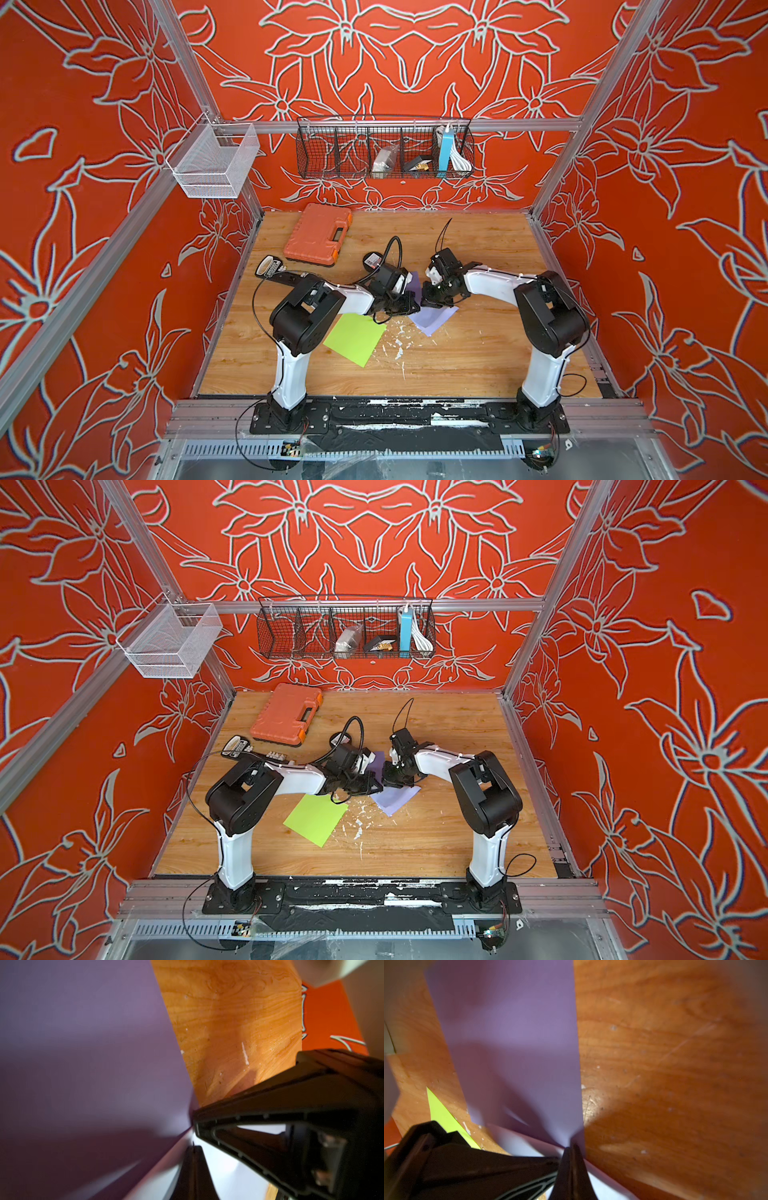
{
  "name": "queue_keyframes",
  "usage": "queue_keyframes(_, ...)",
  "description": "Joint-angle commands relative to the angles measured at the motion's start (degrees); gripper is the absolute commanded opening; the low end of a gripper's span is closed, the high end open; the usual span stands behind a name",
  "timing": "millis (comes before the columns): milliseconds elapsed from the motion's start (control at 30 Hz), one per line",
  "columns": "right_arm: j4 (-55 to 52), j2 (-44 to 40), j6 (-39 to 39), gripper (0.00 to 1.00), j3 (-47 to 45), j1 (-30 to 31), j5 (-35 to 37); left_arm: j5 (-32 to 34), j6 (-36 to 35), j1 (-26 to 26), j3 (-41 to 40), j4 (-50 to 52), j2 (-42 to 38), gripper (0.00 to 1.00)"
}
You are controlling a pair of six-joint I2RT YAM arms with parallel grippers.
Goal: Fold the square paper diagonally
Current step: Fold the paper at the center of the board.
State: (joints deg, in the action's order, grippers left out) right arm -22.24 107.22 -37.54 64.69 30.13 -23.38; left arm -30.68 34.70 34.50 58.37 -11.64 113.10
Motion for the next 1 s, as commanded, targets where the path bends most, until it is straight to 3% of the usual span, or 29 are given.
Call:
queue_keyframes(0,-2.2,0.7,0.1,0.00,-1.0,0.1,3.9,1.6,-0.3,0.4,-0.6,2.8,0.0,0.00)
queue_keyframes(633,-7.1,-3.2,4.1,0.00,-4.5,-1.5,9.7,3.3,-0.9,0.4,-0.1,4.3,0.3,0.00)
queue_keyframes(967,-5.9,-4.3,3.8,0.00,-3.5,-1.3,7.3,3.1,-1.0,0.4,0.0,4.5,0.3,0.00)
